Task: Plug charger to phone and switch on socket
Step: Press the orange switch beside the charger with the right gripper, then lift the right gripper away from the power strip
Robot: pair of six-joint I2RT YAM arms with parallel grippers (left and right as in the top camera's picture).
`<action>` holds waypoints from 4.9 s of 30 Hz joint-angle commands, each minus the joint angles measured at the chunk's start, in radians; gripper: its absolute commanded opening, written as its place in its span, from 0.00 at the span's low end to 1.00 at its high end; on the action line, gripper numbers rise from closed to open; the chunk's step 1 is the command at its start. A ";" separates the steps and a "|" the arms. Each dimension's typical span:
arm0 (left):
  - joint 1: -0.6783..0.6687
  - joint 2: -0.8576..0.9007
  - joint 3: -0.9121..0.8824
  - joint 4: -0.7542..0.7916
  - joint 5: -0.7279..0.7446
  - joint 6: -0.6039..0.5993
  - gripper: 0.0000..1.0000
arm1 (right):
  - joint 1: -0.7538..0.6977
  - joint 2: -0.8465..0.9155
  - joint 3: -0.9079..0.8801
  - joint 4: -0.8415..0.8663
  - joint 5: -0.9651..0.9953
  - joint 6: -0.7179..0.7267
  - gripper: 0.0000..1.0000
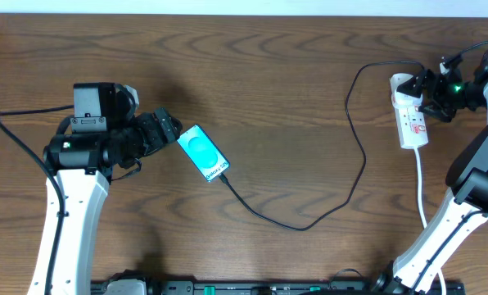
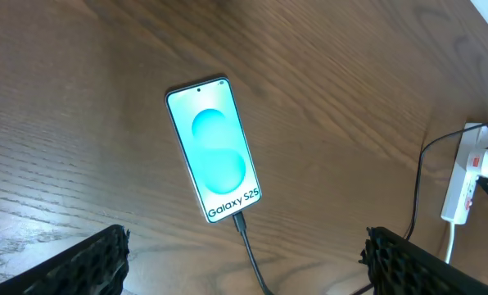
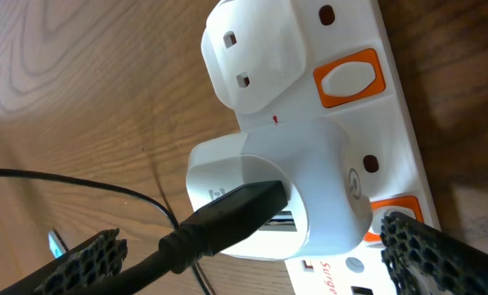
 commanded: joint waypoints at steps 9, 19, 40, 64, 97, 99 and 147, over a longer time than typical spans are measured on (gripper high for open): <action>0.002 0.004 0.002 0.000 -0.007 0.021 0.92 | 0.022 0.010 0.011 -0.006 -0.038 0.016 0.99; 0.002 0.004 0.002 0.000 -0.007 0.021 0.92 | 0.034 0.010 0.011 -0.006 -0.038 0.016 0.99; 0.002 0.043 0.002 0.000 -0.006 0.021 0.93 | 0.055 0.010 0.006 -0.003 -0.023 0.020 0.99; 0.002 0.049 0.002 0.000 -0.006 0.020 0.92 | 0.051 0.008 -0.099 0.048 -0.031 0.019 0.99; 0.003 -0.021 0.005 0.028 -0.006 0.021 0.92 | -0.119 -0.068 0.465 -0.439 0.018 -0.090 0.99; 0.003 -0.043 0.005 0.034 -0.006 0.021 0.92 | -0.113 -0.125 0.464 -0.439 0.018 -0.090 0.99; 0.003 -0.188 0.005 0.038 -0.006 0.020 0.92 | 0.023 -0.797 0.464 -0.483 0.207 -0.090 0.99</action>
